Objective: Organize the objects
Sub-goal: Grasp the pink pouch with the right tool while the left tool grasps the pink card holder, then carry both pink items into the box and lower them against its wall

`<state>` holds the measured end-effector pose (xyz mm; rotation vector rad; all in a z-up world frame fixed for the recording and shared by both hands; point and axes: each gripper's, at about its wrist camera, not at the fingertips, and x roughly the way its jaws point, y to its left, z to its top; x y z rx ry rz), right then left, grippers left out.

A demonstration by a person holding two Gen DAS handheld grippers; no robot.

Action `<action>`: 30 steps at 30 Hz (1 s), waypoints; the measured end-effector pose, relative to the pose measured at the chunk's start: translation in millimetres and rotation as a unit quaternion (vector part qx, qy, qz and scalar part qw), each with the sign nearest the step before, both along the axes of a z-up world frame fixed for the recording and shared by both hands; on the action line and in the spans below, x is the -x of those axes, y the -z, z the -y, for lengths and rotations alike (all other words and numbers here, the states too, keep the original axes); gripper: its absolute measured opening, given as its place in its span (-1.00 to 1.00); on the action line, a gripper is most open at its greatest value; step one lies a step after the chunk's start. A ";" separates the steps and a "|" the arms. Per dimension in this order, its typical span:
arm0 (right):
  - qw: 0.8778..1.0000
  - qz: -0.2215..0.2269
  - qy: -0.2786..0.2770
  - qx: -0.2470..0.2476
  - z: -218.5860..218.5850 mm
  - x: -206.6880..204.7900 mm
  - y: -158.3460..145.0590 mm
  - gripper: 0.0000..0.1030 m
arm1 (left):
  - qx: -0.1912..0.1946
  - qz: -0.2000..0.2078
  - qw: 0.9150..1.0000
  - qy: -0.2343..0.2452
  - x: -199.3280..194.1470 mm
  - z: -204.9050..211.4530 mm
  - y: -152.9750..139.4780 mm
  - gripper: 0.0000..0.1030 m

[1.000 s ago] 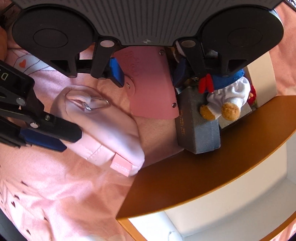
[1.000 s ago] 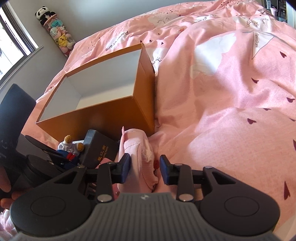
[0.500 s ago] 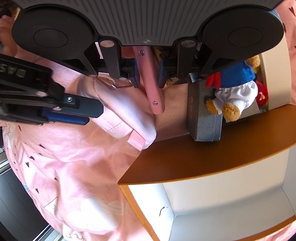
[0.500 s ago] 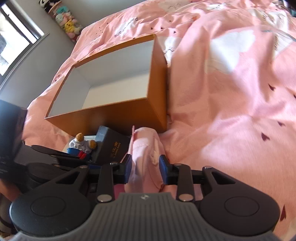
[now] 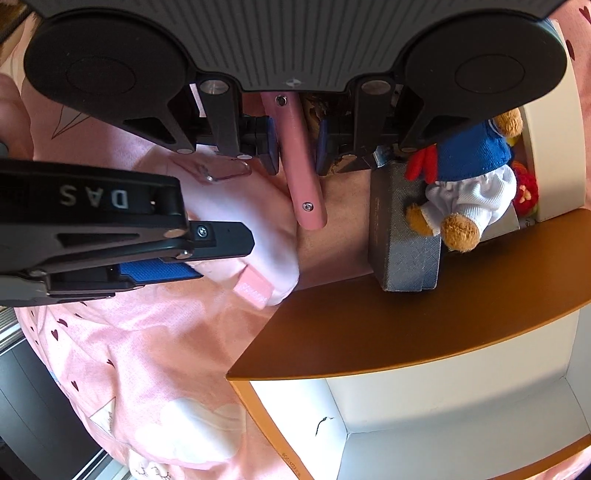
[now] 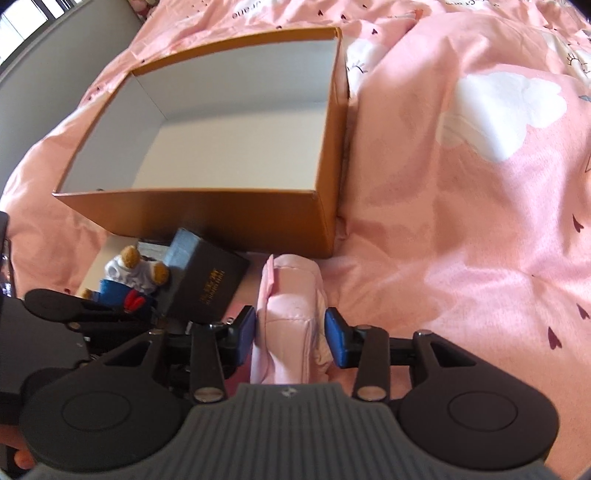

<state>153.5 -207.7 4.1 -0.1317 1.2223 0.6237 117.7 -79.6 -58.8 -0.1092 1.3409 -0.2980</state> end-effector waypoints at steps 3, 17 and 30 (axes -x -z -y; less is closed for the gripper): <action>1.000 0.001 0.006 0.013 3.6 0.7 1.5 -0.18 | 0.001 0.006 1.000 0.003 2.3 0.1 0.1 -0.54; 0.995 0.092 -0.021 0.023 0.3 37.7 -42.0 -0.40 | 0.031 0.096 0.995 -0.013 37.4 -15.2 -20.4 -0.61; 0.975 0.217 -0.024 -0.025 -17.4 38.8 -114.8 -0.40 | 0.092 0.291 0.945 -0.121 49.5 -67.9 -118.9 -0.64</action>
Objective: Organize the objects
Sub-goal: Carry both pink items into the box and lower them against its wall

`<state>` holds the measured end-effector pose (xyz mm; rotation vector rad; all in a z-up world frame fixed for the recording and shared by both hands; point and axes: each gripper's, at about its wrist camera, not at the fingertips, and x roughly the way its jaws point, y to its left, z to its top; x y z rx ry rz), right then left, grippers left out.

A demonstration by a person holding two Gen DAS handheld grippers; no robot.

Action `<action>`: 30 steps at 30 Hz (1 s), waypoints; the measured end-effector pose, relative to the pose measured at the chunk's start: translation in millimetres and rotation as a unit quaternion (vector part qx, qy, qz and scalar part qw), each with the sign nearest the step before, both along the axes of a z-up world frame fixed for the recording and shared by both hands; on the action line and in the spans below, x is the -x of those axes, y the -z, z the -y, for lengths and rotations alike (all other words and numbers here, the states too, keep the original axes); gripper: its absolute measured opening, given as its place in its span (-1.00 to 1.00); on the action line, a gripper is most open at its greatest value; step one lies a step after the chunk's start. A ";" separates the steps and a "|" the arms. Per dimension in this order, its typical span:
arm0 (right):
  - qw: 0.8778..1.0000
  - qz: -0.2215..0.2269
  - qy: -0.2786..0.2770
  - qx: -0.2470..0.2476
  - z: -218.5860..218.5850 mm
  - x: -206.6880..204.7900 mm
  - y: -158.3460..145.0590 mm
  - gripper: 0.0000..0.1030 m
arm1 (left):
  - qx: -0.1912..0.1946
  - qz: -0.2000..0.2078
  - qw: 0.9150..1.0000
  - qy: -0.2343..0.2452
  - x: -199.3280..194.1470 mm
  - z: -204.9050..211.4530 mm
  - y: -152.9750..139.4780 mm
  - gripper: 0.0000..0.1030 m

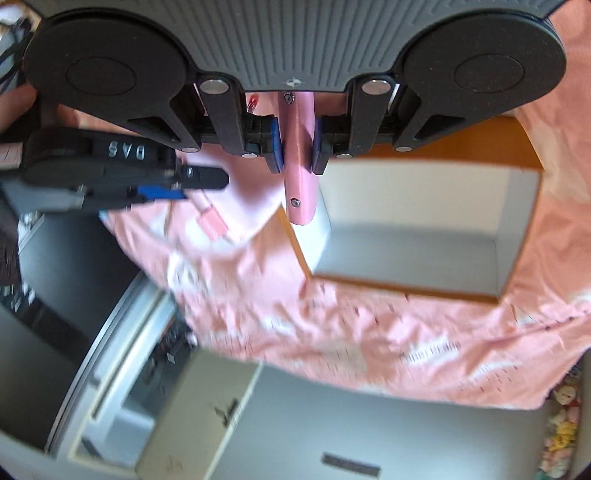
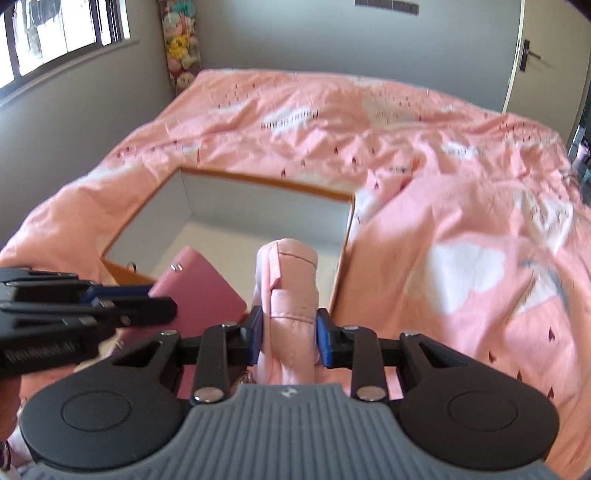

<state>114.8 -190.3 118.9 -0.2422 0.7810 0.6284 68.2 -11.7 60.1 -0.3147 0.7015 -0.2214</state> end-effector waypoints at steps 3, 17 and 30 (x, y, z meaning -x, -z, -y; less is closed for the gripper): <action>1.000 0.015 0.005 -0.026 -6.9 -9.0 -8.1 -0.40 | 0.005 0.030 0.999 -0.028 -12.4 -8.6 -15.8 -0.64; 0.996 0.067 0.029 -0.059 -50.4 -63.7 15.3 -0.40 | -0.005 0.047 0.998 -0.048 -75.5 -17.2 -6.4 -0.64; 0.999 -0.019 0.042 -0.019 -61.8 -89.0 91.3 -0.40 | 0.009 -0.046 0.998 -0.039 -114.1 -34.1 55.0 -0.64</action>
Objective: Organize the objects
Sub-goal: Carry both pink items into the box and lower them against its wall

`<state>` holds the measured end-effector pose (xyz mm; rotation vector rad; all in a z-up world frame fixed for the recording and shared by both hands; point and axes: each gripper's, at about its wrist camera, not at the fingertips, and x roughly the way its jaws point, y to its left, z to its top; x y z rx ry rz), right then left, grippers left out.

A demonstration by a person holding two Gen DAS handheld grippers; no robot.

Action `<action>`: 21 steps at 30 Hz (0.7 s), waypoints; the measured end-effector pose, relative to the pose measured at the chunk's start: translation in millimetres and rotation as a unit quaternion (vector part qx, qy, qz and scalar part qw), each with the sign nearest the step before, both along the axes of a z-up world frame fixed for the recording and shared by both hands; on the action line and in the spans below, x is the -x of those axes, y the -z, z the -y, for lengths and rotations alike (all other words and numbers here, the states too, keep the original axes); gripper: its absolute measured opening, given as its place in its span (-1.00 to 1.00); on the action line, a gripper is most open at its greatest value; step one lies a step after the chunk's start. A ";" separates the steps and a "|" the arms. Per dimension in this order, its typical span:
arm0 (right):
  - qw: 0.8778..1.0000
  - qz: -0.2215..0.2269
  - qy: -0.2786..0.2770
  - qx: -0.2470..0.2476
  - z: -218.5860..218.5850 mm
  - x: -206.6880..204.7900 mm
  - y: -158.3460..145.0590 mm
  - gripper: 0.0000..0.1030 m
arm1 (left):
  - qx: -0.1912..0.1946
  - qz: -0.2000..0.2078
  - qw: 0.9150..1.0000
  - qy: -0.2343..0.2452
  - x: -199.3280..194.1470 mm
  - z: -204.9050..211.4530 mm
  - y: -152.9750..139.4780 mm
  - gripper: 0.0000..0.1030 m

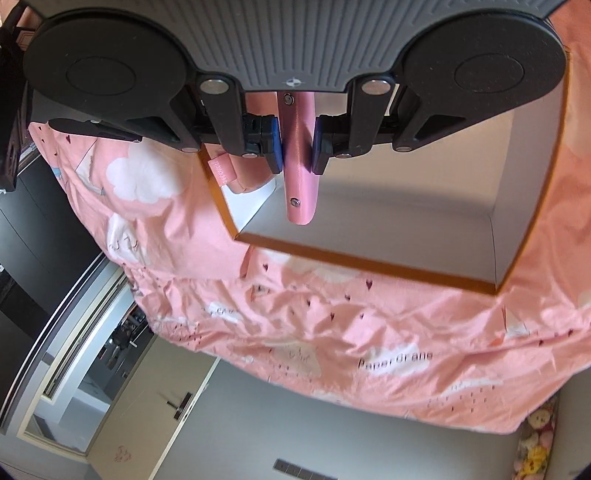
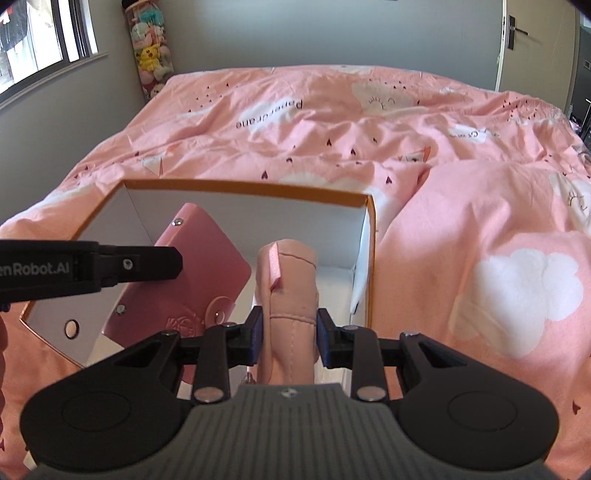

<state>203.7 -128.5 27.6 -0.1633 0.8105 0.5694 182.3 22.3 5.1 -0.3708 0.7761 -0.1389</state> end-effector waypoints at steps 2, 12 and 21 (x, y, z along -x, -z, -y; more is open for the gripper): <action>1.000 -0.007 0.005 0.009 -0.5 -1.6 3.7 -0.40 | 0.004 -0.015 1.000 0.004 -3.3 1.1 8.9 -0.64; 0.996 -0.018 0.028 0.086 -12.1 -1.6 19.7 -0.37 | -0.005 -0.091 0.996 0.004 -16.6 16.2 41.5 -0.64; 0.995 -0.056 0.002 0.078 -7.7 -2.2 16.8 -0.10 | -0.008 -0.117 0.993 0.004 -20.5 20.7 55.8 -0.64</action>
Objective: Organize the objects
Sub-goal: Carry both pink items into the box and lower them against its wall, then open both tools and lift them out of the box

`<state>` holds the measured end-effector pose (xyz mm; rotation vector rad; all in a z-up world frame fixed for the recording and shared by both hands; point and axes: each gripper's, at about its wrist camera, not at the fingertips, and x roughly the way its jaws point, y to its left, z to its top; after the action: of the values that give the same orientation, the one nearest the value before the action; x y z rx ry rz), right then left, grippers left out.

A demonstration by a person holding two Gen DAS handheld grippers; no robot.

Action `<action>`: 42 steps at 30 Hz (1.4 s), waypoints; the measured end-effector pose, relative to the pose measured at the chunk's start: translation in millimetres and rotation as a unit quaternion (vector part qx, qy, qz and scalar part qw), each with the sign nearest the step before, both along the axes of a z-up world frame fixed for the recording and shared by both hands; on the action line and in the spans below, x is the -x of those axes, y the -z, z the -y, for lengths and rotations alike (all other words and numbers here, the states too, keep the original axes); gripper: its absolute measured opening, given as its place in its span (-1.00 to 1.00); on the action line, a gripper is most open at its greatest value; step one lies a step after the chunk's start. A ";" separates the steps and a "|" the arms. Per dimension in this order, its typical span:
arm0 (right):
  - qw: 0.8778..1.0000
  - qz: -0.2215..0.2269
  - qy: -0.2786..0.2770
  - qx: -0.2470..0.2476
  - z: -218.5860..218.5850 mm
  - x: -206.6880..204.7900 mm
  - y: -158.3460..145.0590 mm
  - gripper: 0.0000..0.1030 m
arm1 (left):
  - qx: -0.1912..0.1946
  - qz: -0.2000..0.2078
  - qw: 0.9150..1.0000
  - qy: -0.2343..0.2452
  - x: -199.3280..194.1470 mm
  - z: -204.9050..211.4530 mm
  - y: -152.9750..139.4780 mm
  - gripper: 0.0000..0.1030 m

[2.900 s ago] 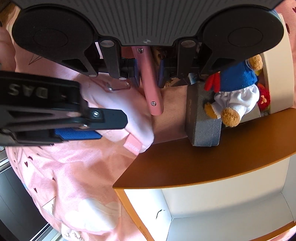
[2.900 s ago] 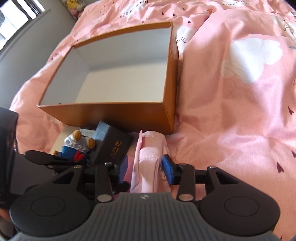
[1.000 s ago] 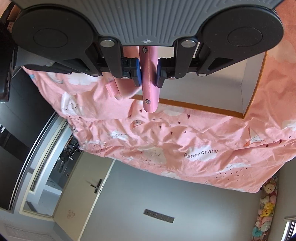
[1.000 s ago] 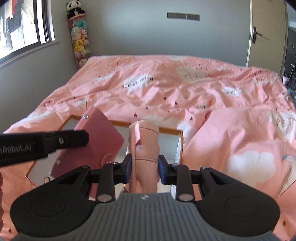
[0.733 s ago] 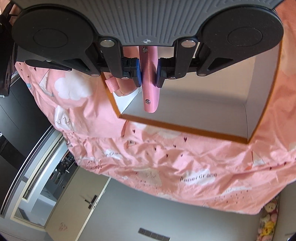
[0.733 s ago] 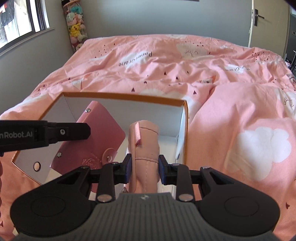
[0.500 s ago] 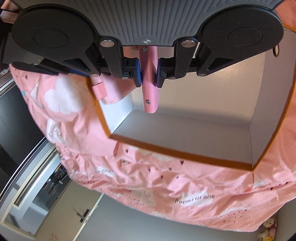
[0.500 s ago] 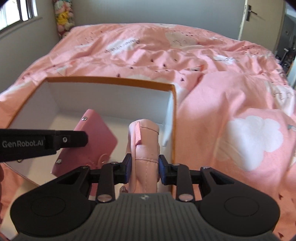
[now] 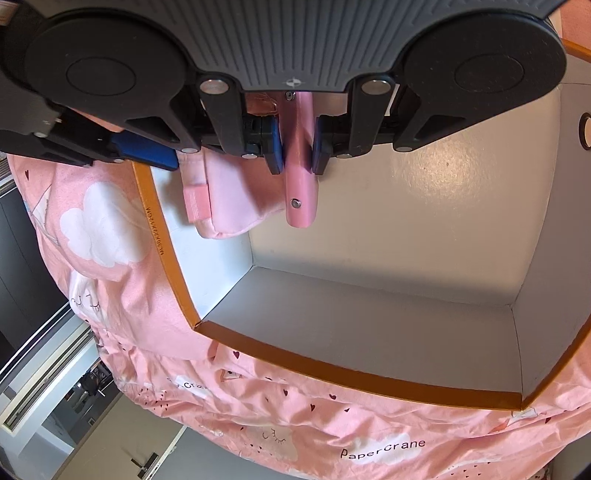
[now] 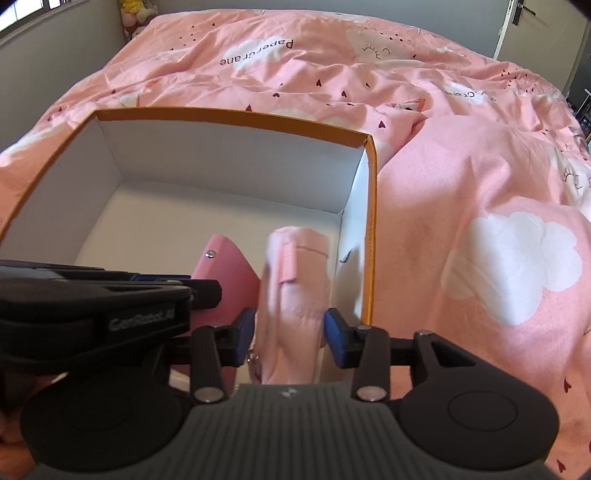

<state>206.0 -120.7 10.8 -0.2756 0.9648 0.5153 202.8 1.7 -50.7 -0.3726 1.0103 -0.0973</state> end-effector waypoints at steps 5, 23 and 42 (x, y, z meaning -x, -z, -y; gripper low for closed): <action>0.999 0.028 -0.017 -0.026 17.1 13.5 -22.4 0.10 | -0.003 0.003 1.000 0.005 -1.6 3.9 -1.3 -0.64; 0.993 0.013 0.087 -0.084 71.4 10.2 -15.9 -0.03 | -0.006 0.006 0.999 0.042 -12.2 42.1 -1.2 -0.62; 0.992 0.004 0.091 -0.090 72.5 12.1 -6.3 -0.03 | 0.098 -0.025 0.995 0.017 -10.1 20.6 7.3 -0.51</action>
<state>193.9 -193.2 17.2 -0.0280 0.9193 0.4304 212.8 -18.9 -58.0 -0.5399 1.0607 -0.2195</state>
